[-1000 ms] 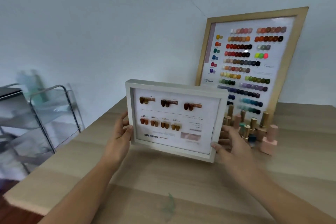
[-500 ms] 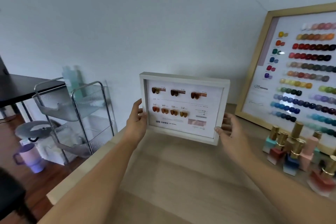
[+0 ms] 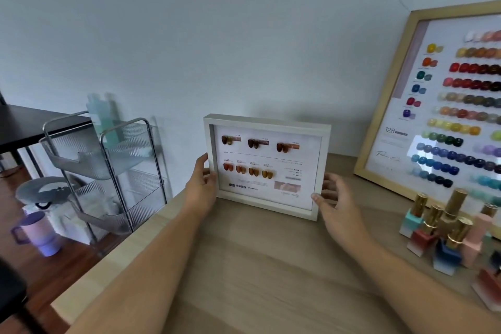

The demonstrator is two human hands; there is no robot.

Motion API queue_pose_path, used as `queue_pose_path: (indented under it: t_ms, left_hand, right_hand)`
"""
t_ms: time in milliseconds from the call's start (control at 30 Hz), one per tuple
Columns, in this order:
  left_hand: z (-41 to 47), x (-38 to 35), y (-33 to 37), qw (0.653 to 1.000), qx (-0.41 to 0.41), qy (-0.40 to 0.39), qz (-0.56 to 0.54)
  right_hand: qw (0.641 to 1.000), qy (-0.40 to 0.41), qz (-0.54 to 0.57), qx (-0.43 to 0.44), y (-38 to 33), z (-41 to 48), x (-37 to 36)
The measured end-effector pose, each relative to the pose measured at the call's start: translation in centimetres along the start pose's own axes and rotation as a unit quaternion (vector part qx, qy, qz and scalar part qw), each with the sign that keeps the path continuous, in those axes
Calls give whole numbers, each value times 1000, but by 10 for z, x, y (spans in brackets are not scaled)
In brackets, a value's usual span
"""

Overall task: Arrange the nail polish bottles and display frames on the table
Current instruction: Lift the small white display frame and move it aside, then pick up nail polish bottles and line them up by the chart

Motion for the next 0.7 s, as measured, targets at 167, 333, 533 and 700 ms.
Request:
queue_pose_path:
  t_ms: [167,333,533,700]
  left_hand:
    - [-10,5,13,1000,7,17,-21]
    - [-37,26,63,985,-75,156,4]
    - [-90,-6,145,976,-169,130,-48]
    - [-140,-80,198,976,-196,7,-98]
  right_hand:
    - [1000,-13,8,-6,-3,-8,5]
    - [999,13,1,31,-15,-30,26]
    - [986,83,-11,145,-25,-88,86]
    - [961,195,-58,186,-16,-126,168]
Point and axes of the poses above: each hand's wrist, its own z-axis towards the middle knuckle, its own x-axis out of the back of the hand, y = z × x, the point moved 5 cm from there along z, towards the middle knuckle, and after that the axes turned 13 degrees about -x, right-handed, at the moved point
